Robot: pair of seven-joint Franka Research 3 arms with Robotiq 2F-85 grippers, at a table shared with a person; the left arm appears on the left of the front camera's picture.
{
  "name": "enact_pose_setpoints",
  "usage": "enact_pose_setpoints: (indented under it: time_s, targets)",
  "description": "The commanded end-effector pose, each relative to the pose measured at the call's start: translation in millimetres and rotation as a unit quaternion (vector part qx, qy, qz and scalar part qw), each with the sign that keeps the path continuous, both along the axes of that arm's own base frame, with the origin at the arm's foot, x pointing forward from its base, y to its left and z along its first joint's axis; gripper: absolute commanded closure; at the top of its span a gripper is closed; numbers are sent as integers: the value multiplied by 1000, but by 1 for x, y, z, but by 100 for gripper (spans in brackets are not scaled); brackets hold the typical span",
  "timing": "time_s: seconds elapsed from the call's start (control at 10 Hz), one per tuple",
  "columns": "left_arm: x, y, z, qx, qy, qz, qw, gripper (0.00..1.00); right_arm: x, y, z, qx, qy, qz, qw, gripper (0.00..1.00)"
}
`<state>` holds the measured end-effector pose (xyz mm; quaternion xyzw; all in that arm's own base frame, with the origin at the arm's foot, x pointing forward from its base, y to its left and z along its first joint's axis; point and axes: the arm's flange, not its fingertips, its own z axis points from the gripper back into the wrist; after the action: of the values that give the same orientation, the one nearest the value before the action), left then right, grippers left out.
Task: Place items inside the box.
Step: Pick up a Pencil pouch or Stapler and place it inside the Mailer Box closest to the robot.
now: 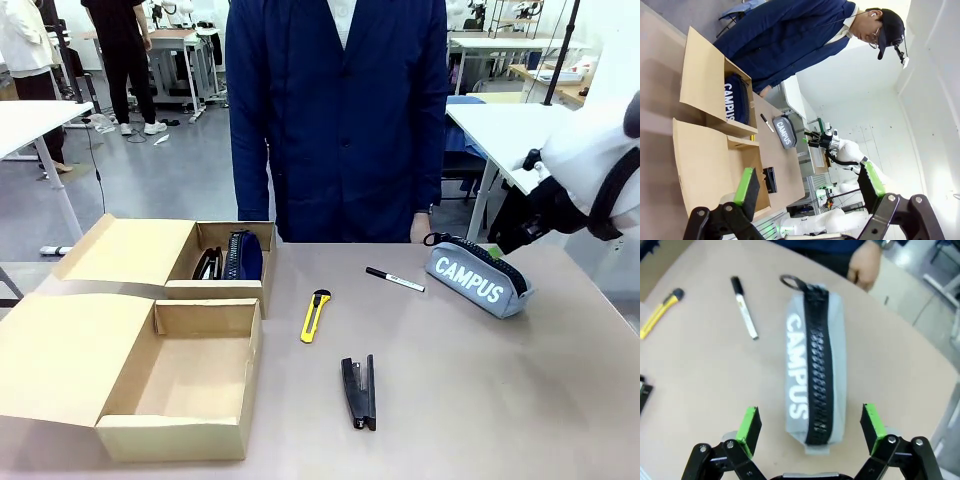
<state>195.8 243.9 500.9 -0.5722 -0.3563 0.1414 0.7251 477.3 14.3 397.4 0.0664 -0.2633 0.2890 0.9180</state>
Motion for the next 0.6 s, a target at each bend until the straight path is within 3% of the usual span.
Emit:
enact_pose_setpoints:
  time_s: [0.0, 0.5]
  targets:
    - [0, 0, 2, -3, -16, 0, 1000, 0, 33, -1, -5, -25, 27, -12, 999, 0]
    - [0, 0, 2, -3, -16, 0, 1000, 0, 75, 9, -40, -38, 86, 11, 996, 0]
